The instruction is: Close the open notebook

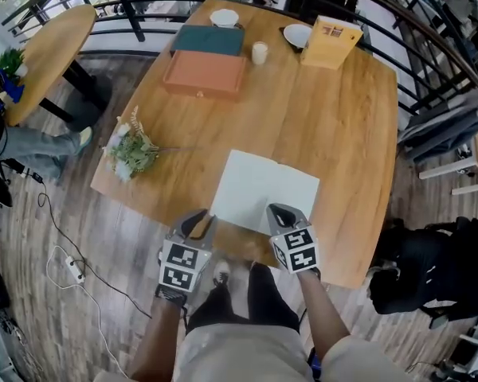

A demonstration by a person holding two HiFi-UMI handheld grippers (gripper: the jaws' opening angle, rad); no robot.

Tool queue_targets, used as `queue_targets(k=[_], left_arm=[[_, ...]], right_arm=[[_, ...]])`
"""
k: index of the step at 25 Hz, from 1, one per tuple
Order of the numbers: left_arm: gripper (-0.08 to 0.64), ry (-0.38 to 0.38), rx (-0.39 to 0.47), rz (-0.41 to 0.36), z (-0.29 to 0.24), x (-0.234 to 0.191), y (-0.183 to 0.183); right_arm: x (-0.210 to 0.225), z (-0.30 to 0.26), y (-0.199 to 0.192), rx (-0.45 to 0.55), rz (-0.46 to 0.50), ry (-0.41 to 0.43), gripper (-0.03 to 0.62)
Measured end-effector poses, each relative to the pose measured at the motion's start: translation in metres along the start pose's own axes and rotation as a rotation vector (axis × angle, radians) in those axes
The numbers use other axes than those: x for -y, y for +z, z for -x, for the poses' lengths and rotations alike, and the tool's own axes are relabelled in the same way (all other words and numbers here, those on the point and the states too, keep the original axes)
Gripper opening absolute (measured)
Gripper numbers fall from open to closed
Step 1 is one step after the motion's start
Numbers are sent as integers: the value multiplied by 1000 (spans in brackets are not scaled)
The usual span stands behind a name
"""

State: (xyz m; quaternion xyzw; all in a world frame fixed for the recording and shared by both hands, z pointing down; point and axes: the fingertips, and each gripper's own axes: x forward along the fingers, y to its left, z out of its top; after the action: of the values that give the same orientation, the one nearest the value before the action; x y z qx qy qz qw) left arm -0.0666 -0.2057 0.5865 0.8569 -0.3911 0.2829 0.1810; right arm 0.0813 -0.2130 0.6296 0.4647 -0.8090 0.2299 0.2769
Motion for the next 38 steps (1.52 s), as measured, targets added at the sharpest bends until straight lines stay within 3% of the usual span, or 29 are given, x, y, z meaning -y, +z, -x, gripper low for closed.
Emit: queue_targets(k=[16,28,38], left_arm=[[164,-24,-107,125,-25,-1,-41],[198,-33,-193,158,-38,0,-67],[219,-51,-226,313,-51,-2,-75]], right_arm=[[1,-23,-37,-136,-72,23,0],[4,-29,-47,-188,-43,-4,0],[4,-31,-49,-180,-25,-13,0]])
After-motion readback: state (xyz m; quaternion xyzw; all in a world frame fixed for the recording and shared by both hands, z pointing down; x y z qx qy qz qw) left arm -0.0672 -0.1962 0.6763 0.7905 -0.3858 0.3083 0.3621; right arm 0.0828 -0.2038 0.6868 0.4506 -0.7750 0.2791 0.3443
